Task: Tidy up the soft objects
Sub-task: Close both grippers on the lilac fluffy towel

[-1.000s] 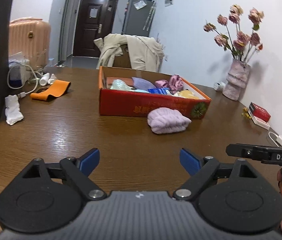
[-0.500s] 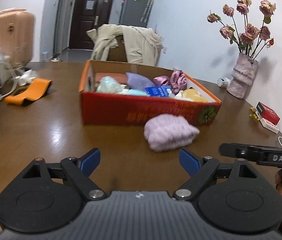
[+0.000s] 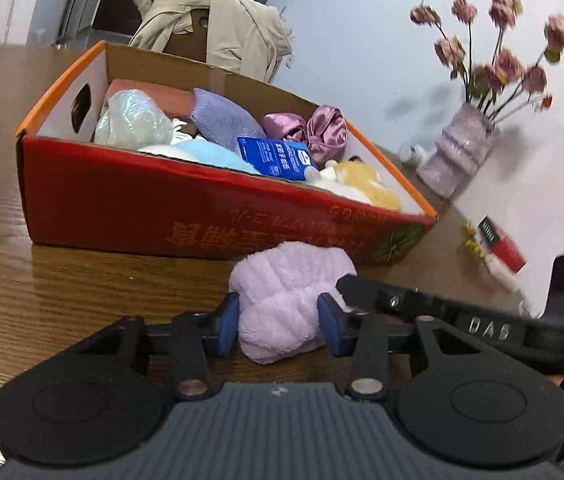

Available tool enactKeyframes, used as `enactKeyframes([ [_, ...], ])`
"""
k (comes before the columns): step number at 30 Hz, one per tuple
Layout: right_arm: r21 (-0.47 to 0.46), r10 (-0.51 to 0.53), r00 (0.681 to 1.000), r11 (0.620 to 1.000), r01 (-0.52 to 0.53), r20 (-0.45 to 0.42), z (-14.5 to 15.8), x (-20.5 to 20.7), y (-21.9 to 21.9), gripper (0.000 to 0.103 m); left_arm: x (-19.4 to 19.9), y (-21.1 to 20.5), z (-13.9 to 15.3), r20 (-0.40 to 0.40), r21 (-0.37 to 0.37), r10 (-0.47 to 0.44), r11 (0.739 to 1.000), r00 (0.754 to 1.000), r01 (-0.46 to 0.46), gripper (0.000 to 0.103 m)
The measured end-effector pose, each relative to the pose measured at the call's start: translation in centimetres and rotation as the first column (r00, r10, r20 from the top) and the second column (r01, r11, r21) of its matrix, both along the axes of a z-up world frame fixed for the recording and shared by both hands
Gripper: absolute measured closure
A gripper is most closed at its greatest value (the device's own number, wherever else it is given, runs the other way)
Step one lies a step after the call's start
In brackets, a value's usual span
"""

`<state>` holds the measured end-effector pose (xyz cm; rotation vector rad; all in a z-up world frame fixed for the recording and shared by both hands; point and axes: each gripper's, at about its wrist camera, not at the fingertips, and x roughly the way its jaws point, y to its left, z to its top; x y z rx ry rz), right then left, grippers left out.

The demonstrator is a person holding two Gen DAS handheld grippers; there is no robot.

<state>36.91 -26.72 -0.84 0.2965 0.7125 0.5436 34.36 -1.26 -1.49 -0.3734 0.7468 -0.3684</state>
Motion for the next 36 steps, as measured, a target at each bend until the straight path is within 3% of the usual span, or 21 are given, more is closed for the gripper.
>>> enactKeyframes([
  [5,-0.003,0.006,1.000,1.000,-0.006,0.001,-0.2,-0.1,0.0,0.079,0.2,0.4,-0.3,-0.006,-0.027,0.005,1.000,1.000,-0.006,0.065],
  [12,0.028,0.012,1.000,1.000,-0.012,0.014,0.5,-1.0,-0.3,0.085,-1.3,-0.1,0.9,0.020,-0.009,0.019,1.000,1.000,-0.019,0.071],
  [24,0.081,0.018,0.994,0.996,-0.026,0.104,4.5,-9.8,0.5,0.086,-10.7,0.7,5.5,0.116,-0.033,0.036,0.999,0.993,-0.033,0.072],
  [28,0.082,0.015,0.991,0.996,-0.026,0.131,5.6,-11.8,0.7,0.086,-12.4,0.9,6.8,0.157,-0.010,0.020,1.000,0.987,-0.019,0.072],
  [36,0.054,-0.001,0.986,0.999,-0.008,0.164,6.9,-13.7,0.0,0.086,-12.4,0.6,7.4,0.172,-0.063,-0.032,0.997,0.985,0.043,0.073],
])
